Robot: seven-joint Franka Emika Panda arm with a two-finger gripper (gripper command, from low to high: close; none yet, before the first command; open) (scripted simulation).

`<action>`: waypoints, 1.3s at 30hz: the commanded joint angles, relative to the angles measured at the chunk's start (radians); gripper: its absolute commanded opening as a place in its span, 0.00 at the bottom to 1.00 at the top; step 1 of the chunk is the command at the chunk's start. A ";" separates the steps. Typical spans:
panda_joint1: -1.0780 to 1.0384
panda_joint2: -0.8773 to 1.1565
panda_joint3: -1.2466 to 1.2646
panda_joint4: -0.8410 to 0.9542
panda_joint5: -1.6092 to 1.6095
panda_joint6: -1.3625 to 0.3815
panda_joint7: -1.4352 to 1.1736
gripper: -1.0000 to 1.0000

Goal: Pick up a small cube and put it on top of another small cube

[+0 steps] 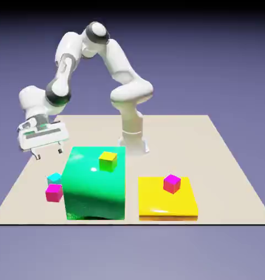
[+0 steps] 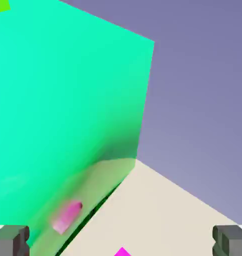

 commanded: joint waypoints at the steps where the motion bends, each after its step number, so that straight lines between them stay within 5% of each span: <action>1: 0.017 -0.002 -0.036 0.008 0.001 -0.011 -0.034 0.50; 12: 0.170 -0.023 -0.366 0.084 0.010 -0.107 -0.346 0.50; 16: 0.311 -0.142 -0.485 0.080 -0.040 0.046 -0.332 0.50; 17: 0.311 -0.142 -0.485 0.080 -0.040 0.046 -0.332 0.00; 22: 0.172 -0.022 -0.362 0.084 0.011 -0.107 -0.345 0.00; 39: 0.223 0.180 0.248 0.139 0.057 -0.091 -0.390 0.00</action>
